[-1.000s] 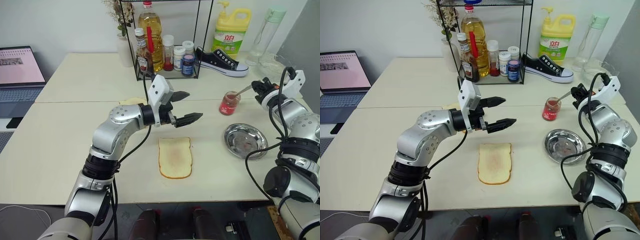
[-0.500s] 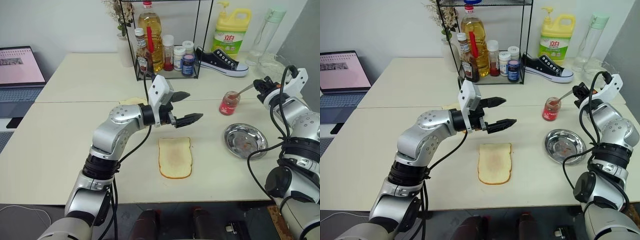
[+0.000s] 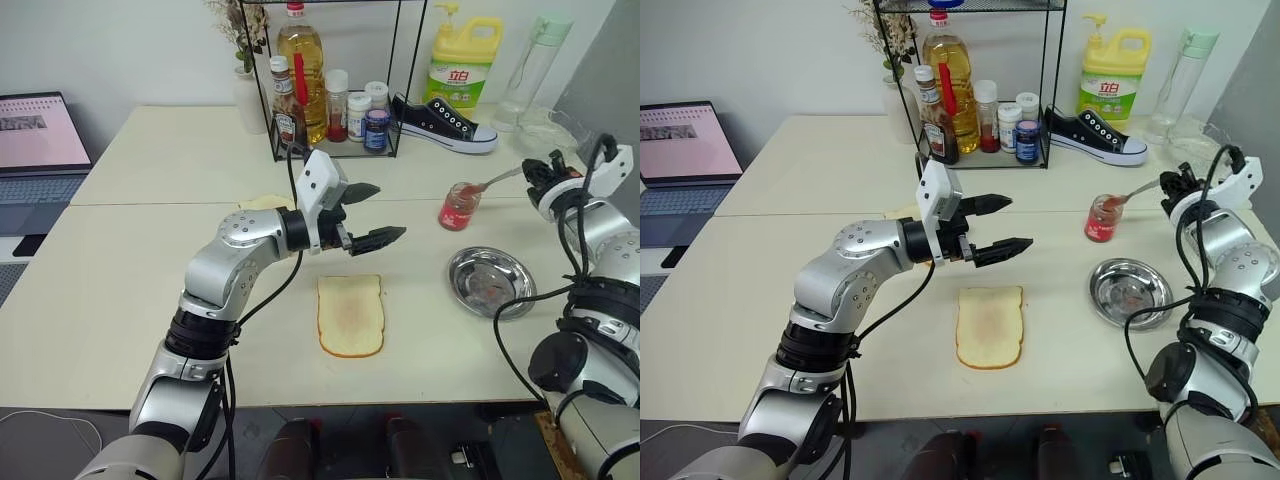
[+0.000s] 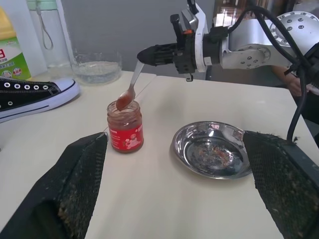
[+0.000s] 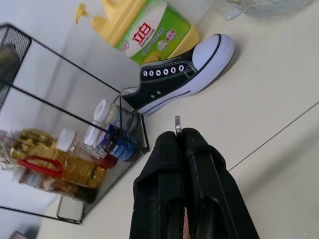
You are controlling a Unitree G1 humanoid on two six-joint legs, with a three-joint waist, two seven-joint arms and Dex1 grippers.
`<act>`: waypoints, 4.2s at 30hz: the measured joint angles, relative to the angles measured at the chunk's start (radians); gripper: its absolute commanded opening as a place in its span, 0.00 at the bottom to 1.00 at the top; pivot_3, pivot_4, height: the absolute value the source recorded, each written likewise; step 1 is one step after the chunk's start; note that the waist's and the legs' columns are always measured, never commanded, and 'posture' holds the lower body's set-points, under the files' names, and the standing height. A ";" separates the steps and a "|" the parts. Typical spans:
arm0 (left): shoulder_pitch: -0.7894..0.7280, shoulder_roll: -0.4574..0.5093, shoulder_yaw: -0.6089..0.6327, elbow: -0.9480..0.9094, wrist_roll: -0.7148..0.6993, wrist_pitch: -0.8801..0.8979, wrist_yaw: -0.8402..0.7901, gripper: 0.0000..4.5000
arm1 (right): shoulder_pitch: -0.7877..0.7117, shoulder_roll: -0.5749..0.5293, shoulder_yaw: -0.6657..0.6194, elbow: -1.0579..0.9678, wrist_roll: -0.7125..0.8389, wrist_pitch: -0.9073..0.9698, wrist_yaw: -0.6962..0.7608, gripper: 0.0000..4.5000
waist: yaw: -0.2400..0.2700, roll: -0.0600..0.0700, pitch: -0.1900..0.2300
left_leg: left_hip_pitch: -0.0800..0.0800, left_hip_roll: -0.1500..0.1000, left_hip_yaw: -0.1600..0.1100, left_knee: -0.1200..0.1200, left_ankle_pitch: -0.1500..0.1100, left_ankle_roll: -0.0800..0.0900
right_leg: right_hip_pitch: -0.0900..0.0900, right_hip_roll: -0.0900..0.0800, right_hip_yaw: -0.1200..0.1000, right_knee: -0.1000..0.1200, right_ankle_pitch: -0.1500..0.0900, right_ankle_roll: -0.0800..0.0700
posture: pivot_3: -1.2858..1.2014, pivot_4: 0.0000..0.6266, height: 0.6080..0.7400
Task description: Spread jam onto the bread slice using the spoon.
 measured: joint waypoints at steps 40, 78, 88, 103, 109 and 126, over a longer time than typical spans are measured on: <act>0.815 0.428 0.318 -0.397 -0.199 -0.055 -0.238 1.00 | 0.523 0.074 0.663 -0.889 0.538 0.127 -0.104 0.01 | 0.001 0.003 -0.001 | 0.000 0.002 -0.004 -0.002 0.000 0.000 | 0.000 0.000 0.000 -0.002 0.001 -0.004 | 0.52 0.24 1.00; 0.784 0.394 0.227 -0.348 -0.137 -0.193 -0.222 1.00 | 0.546 -0.058 0.811 -0.943 0.002 0.003 0.362 0.01 | 0.002 0.002 0.000 | 0.000 0.002 -0.005 -0.003 0.000 0.000 | 0.001 0.000 -0.001 -0.003 0.001 -0.004 | 0.52 0.24 1.00; 0.758 0.393 0.221 -0.328 -0.136 -0.193 -0.222 1.00 | 0.543 -0.041 0.787 -0.933 -0.016 0.002 0.373 0.01 | 0.002 0.002 0.000 | 0.000 0.002 -0.005 -0.003 0.000 0.000 | 0.001 0.000 -0.001 -0.003 0.001 -0.004 | 0.52 0.24 1.00; 0.751 0.393 0.213 -0.318 -0.137 -0.192 -0.220 1.00 | 0.540 0.058 0.558 -0.742 0.588 0.234 0.082 0.01 | 0.002 0.002 0.000 | 0.000 0.002 -0.005 -0.003 0.000 0.000 | 0.001 0.000 -0.001 -0.003 0.001 -0.004 | 0.52 0.24 1.00; 0.748 0.392 0.196 -0.324 -0.138 -0.185 -0.215 1.00 | 0.550 0.073 0.590 -0.644 0.578 0.241 0.106 0.01 | 0.001 0.002 0.000 | 0.001 0.002 -0.005 -0.003 0.000 0.000 | 0.001 0.000 -0.001 -0.002 0.001 -0.004 | 0.52 0.24 1.00; 0.749 0.392 0.193 -0.338 -0.139 -0.173 -0.211 1.00 | 0.527 0.081 0.662 -0.460 0.306 0.175 0.354 0.01 | 0.001 0.002 -0.001 | 0.001 0.002 -0.005 -0.003 0.000 0.000 | 0.001 0.001 -0.001 -0.002 0.001 -0.004 | 0.52 0.24 1.00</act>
